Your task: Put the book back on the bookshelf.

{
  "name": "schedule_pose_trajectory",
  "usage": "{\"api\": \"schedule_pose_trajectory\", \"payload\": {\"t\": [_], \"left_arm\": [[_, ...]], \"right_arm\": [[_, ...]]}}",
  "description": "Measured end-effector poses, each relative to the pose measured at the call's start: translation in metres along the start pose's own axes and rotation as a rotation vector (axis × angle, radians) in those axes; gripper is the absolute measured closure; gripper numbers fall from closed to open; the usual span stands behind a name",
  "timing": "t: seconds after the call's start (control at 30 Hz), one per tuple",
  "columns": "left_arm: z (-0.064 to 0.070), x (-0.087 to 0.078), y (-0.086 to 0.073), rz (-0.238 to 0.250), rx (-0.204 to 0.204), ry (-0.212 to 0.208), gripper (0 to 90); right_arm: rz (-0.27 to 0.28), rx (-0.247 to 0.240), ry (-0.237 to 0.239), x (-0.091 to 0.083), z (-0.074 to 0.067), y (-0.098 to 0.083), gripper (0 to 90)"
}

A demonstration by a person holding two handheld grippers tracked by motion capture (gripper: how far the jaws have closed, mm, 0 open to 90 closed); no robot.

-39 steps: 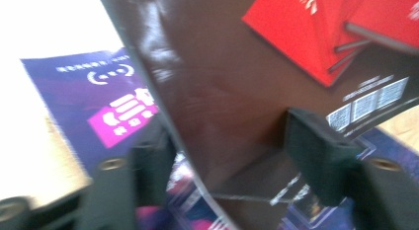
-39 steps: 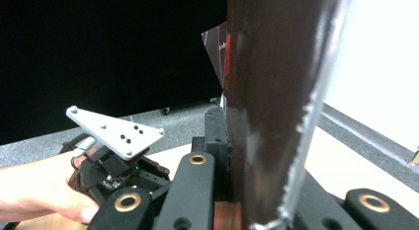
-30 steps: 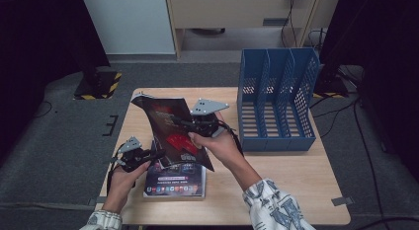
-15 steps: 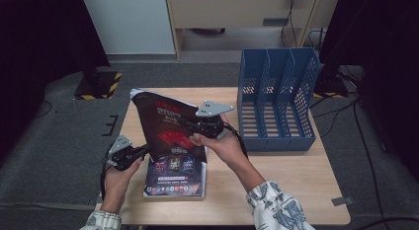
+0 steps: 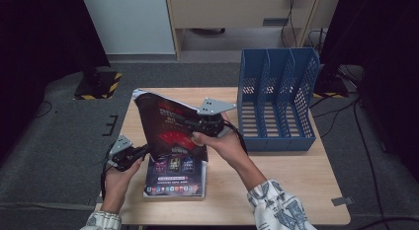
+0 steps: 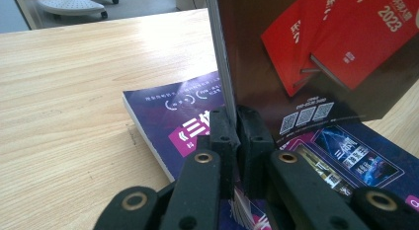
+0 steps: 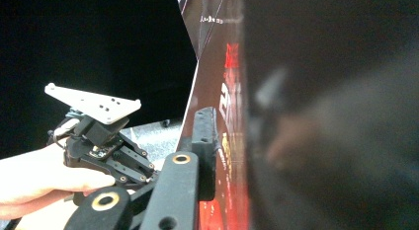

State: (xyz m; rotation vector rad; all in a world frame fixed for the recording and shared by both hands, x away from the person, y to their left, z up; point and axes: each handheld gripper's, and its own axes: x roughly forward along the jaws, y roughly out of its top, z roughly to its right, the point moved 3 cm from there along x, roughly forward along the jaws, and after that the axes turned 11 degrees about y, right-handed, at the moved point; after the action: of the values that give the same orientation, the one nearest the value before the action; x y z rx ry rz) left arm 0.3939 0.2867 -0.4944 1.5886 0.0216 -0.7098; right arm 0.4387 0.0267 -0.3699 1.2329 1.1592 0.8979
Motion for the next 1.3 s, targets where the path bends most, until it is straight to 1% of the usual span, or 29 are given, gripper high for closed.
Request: {"api": "schedule_pose_trajectory", "payload": {"t": [0.1, 0.13, 0.17, 0.2, 0.23, 0.27, 0.3, 0.33, 0.37, 0.4, 0.43, 0.47, 0.5, 0.57, 0.6, 0.67, 0.73, 0.8, 0.9, 0.97, 1.03, 1.07, 1.3], "left_arm": [[0.0, 0.0, 0.0, 0.0, 0.002, -0.002, 86.3], [0.0, 0.0, 0.0, 0.0, 0.0, -0.003, 86.2], [0.0, 0.0, 0.0, 0.0, 0.0, -0.003, 86.1], [-0.001, 0.0, 0.0, 0.002, -0.006, 0.001, 85.4], [-0.001, 0.0, 0.0, 0.002, -0.006, 0.001, 84.2], [-0.001, 0.0, 0.0, 0.004, -0.007, 0.006, 81.7], [-0.001, 0.001, 0.0, 0.007, -0.01, 0.014, 81.7], [-0.001, 0.001, 0.0, 0.014, -0.023, 0.028, 76.4], [-0.003, 0.002, -0.001, 0.019, -0.054, 0.054, 63.3], [-0.004, 0.002, -0.001, 0.023, -0.07, 0.055, 52.0], [-0.005, 0.003, -0.002, 0.026, -0.089, 0.055, 52.0], [-0.007, 0.003, -0.003, 0.027, -0.1, 0.075, 47.0], [-0.008, 0.003, -0.004, 0.025, -0.107, 0.084, 39.9], [-0.011, 0.003, -0.005, 0.021, -0.125, 0.087, 34.8], [-0.012, 0.004, -0.006, 0.017, -0.127, 0.099, 30.3], [-0.012, 0.004, -0.006, 0.013, -0.123, 0.105, 29.8], [-0.012, 0.005, -0.006, 0.008, -0.118, 0.114, 25.5], [-0.012, 0.006, -0.007, 0.002, -0.113, 0.12, 24.8], [-0.012, 0.008, -0.008, -0.018, -0.097, 0.138, 17.8], [-0.013, 0.01, -0.009, -0.029, -0.102, 0.141, 13.1], [-0.014, 0.012, -0.01, -0.045, -0.11, 0.16, 6.7], [-0.014, 0.012, -0.011, -0.047, -0.11, 0.159, 5.3], [-0.012, 0.013, -0.012, -0.059, -0.106, 0.159, 5.1]], "right_arm": [[0.004, 0.011, -0.002, 0.001, 0.0, -0.001, 76.3], [-0.002, 0.01, -0.025, 0.001, 0.001, 0.0, 85.8], [-0.002, 0.01, -0.025, 0.001, 0.001, 0.0, 85.8], [-0.009, 0.01, -0.043, 0.0, 0.002, 0.0, 86.5], [-0.009, 0.01, -0.043, 0.0, 0.002, 0.0, 86.5], [-0.017, 0.0, -0.066, 0.0, 0.002, 0.001, 86.7], [-0.017, 0.0, -0.066, 0.0, 0.002, 0.001, 86.7], [-0.019, 0.004, -0.07, 0.0, 0.003, 0.001, 86.7], [-0.018, 0.007, -0.074, 0.0, 0.003, 0.001, 86.7], [-0.018, 0.007, -0.077, -0.001, 0.004, 0.001, 86.8], [-0.018, 0.007, -0.077, -0.001, 0.004, 0.001, 86.8], [-0.019, 0.005, -0.082, -0.002, 0.004, 0.001, 86.8], [-0.019, 0.009, -0.09, -0.002, 0.004, 0.002, 86.8], [-0.012, 0.012, -0.095, -0.005, 0.004, 0.003, 86.8], [0.001, 0.014, -0.104, -0.008, 0.005, 0.005, 86.8], [0.007, 0.016, -0.109, -0.009, 0.006, 0.007, 86.8], [0.012, 0.01, -0.133, -0.014, 0.009, 0.011, 86.8], [0.014, 0.011, -0.142, -0.015, 0.011, 0.012, 86.8], [0.025, 0.018, -0.165, -0.021, 0.016, 0.016, 86.8], [0.027, 0.02, -0.178, -0.025, 0.018, 0.019, 86.9], [0.032, 0.025, -0.189, -0.028, 0.019, 0.021, 86.8], [0.037, 0.026, -0.196, -0.03, 0.021, 0.023, 86.8], [0.033, 0.029, -0.236, -0.038, 0.025, 0.03, 86.8]]}}
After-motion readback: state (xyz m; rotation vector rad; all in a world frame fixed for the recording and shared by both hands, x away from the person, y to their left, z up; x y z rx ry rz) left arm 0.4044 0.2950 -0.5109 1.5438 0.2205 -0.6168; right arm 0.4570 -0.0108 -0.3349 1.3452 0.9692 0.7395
